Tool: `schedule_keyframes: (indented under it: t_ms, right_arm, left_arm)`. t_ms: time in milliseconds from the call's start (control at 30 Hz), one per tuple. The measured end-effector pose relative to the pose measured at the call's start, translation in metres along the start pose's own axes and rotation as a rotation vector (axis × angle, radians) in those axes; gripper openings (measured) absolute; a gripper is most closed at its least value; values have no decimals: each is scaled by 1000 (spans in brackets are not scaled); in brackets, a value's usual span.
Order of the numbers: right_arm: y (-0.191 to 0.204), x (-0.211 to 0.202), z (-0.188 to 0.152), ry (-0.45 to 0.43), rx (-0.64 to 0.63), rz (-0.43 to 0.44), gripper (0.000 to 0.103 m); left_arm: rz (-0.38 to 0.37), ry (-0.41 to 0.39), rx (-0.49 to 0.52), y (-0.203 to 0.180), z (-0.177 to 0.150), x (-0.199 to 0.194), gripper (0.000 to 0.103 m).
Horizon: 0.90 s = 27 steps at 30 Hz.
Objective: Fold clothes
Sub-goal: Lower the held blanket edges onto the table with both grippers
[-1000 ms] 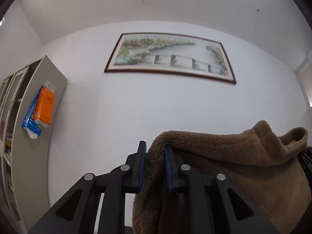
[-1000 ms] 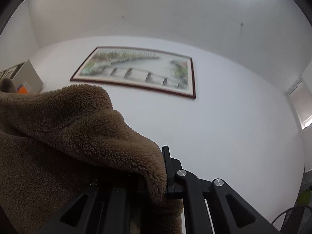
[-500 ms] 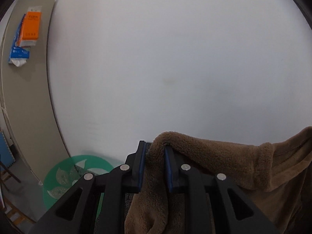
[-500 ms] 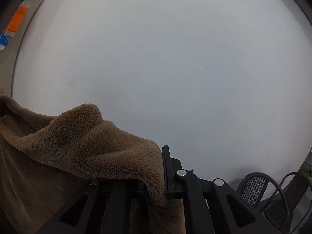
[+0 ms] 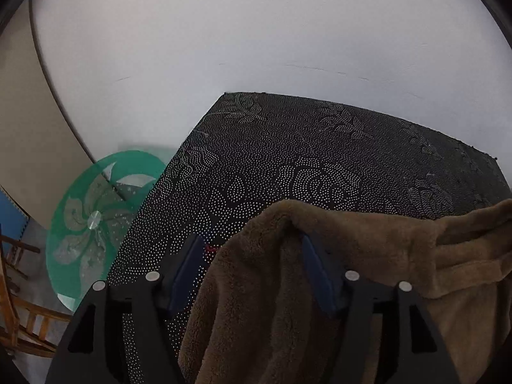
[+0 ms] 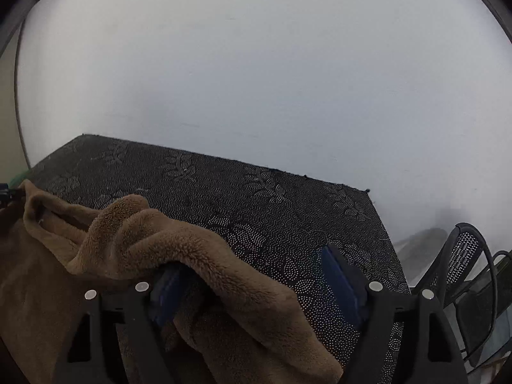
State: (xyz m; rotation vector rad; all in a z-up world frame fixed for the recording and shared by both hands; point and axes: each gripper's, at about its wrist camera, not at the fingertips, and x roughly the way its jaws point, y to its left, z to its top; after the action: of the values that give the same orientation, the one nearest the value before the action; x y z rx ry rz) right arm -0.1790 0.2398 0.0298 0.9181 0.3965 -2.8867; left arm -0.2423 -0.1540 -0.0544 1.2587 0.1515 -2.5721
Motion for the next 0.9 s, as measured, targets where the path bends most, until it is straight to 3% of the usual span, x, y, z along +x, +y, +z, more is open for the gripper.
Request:
schedule_keyframes:
  t_ms: [200,267,400,500,600,667,800,900]
  right_arm:
    - [9,-23,27,-24,-40,57,81]
    - [18,-27,27,-18,-74,61,81]
    - [25,-19,28,-14,-105,24,81]
    - [-2,5,33,45,56,45,81]
    - [-30,34,28,172,226,22,81]
    - [-20,31,25,172,148,24,81]
    - [12,7,20,91,-68,19,81]
    - [22,-10,26,43,-62,73,81]
  left_arm:
    - [-63,-35,-12,7,8,-31,78]
    - [-97,-42,17,4,9,-42,79]
    - [-151,16,168,-19,-5,-57,80]
    - [-147,66,306,-46,-19,-52,80]
    - [-105,104,382,-67,-23,-33,80]
    - [-84,128,380,-75,-20,-18,80]
    - [-104,166,270,-80,2,10,80]
    - [-88,167,212,-84,21,25,80]
